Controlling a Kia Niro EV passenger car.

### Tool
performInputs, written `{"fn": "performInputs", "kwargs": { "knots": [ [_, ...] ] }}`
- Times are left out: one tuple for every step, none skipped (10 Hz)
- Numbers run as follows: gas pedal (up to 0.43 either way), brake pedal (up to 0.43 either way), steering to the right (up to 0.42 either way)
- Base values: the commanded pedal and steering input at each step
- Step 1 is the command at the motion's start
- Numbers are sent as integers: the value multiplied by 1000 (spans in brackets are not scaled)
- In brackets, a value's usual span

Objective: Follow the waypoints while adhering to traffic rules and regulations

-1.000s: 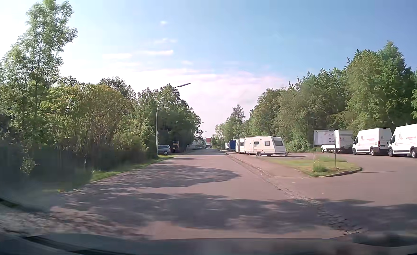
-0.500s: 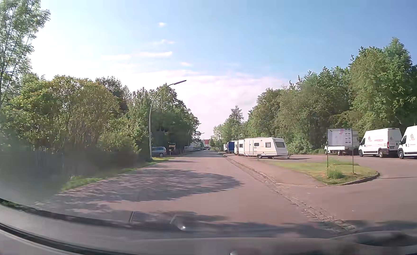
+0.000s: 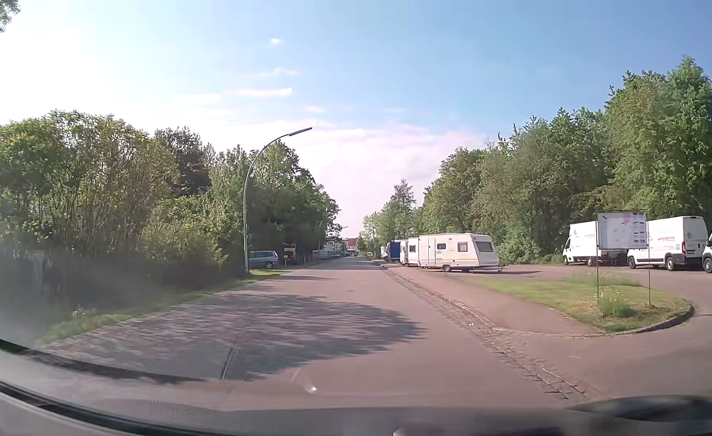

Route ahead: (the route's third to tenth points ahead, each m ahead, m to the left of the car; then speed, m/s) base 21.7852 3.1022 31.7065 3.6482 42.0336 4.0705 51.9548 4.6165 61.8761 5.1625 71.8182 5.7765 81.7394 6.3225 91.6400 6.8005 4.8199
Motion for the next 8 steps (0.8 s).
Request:
{"fn": "performInputs", "kwargs": {
  "knots": [
    [67,0,-3],
    [67,0,-5],
    [67,0,-10],
    [67,0,-11],
    [67,0,-11],
    [67,0,-10],
    [20,0,0],
    [0,0,10]
  ]
}}
